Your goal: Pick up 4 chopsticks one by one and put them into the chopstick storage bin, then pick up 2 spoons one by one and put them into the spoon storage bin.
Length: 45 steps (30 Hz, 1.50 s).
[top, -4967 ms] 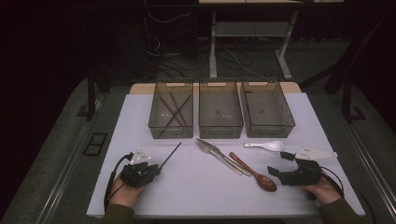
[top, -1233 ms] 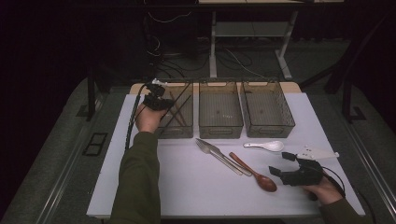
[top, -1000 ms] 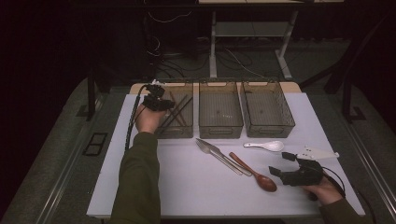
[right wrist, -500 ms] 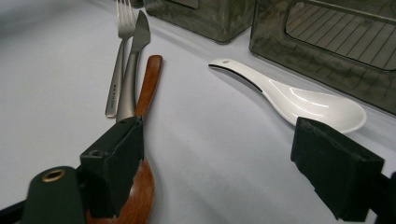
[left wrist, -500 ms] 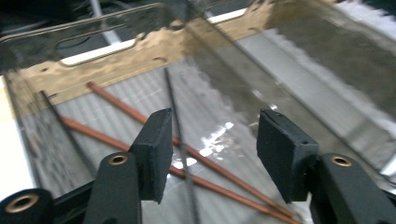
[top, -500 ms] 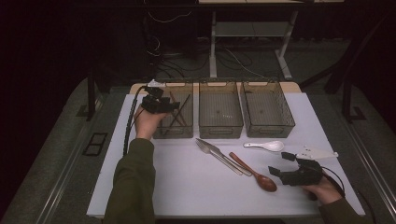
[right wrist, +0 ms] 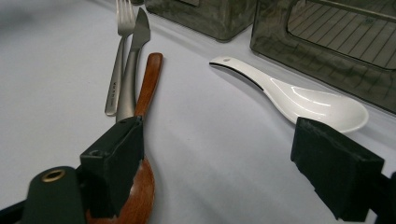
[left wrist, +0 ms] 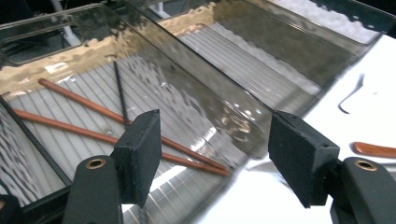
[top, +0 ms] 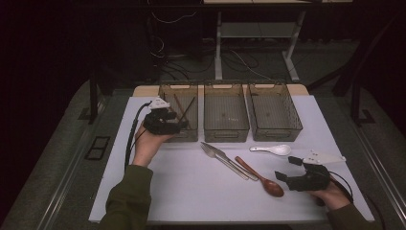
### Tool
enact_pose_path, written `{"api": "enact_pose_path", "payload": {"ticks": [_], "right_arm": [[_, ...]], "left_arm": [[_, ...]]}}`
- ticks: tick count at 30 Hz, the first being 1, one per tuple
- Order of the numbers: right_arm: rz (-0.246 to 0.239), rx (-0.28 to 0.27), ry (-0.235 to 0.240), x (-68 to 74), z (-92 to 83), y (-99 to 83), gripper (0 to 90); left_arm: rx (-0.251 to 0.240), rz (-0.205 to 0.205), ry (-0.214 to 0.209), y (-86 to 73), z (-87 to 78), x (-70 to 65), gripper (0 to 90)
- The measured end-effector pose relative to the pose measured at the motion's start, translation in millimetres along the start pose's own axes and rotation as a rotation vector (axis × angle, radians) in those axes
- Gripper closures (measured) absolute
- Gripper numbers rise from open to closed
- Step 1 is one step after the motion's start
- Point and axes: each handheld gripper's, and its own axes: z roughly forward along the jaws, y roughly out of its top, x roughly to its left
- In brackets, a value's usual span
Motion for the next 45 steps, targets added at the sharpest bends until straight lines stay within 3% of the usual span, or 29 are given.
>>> {"api": "enact_pose_path", "payload": {"ticks": [7,23,39,45], "right_arm": [[-0.001,-0.001,0.003,0.0,0.6,0.6,17.1],[0.0,-0.007,-0.001,0.3,-2.4,-0.2,17.1],[-0.003,-0.008,-0.001,0.1,-2.5,-0.4,17.1],[-0.001,-0.008,0.0,-0.3,-2.7,-0.3,17.1]], "left_arm": [[-0.026,0.017,-0.015,-17.0,-13.7,-17.2,28.8],[-0.007,0.072,-0.057,-55.7,-23.7,-51.7,19.5],[-0.036,0.08,-0.113,-96.2,-41.8,-70.2,10.7],[-0.048,0.082,-0.108,-111.0,-49.9,-73.2,4.7]]}}
